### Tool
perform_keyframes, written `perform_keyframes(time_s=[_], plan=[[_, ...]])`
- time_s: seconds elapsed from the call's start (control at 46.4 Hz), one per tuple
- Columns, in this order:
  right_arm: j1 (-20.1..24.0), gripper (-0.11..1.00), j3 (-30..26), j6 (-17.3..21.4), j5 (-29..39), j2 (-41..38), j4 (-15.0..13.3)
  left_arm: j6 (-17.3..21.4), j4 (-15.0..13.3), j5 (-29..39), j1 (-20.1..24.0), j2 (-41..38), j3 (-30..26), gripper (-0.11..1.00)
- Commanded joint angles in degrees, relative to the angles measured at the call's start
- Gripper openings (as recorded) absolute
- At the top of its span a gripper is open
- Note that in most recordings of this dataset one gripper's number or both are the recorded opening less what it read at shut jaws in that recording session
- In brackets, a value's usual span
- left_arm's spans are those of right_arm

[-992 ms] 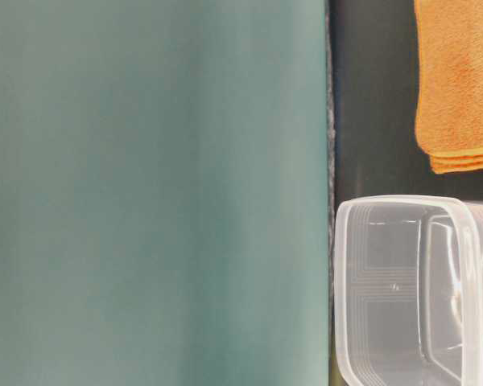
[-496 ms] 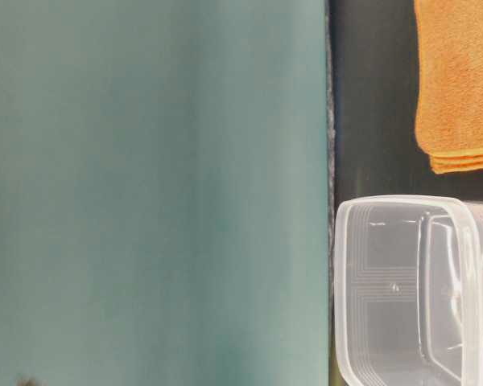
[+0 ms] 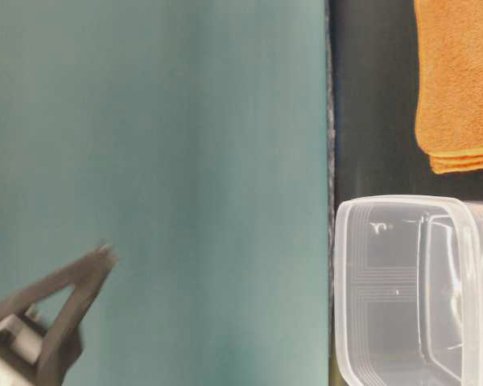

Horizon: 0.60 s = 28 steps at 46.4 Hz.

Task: Place the orange towel into the container with the left arm.
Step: 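Swing the left gripper over the container and lower it onto the orange towel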

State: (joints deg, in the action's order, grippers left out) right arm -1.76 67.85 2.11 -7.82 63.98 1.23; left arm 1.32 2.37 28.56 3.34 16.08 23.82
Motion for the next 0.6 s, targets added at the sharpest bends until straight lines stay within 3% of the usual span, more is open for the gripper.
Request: perform_keyframes(time_s=[0.0, 0.086, 0.173, 0.345, 0.582], plan=[[0.26, 0.78, -0.79, 0.00, 0.88, 1.58, 0.18, 0.18, 0.18, 6.33, 0.09, -5.98, -8.44, 0.56], [0.26, 0.77, -0.88, 0.00, 1.49, 3.08, 0.18, 0.18, 0.26, 11.78, 0.00, -12.30, -15.29, 0.78], [0.62, 0.77, -0.88, 0.00, 2.55, 4.13, 0.18, 0.35, 0.26, 15.38, 0.00, -17.84, -21.01, 0.89], [1.58, 0.77, -0.88, 0.00, 5.19, 4.92, 0.18, 4.31, 0.18, 19.95, -0.53, -28.30, -30.67, 0.88], [2.02, 0.77, -0.53, 0.09, 5.36, 5.01, 0.18, 8.26, 0.26, 20.57, -1.67, -38.85, -36.39, 0.89]])
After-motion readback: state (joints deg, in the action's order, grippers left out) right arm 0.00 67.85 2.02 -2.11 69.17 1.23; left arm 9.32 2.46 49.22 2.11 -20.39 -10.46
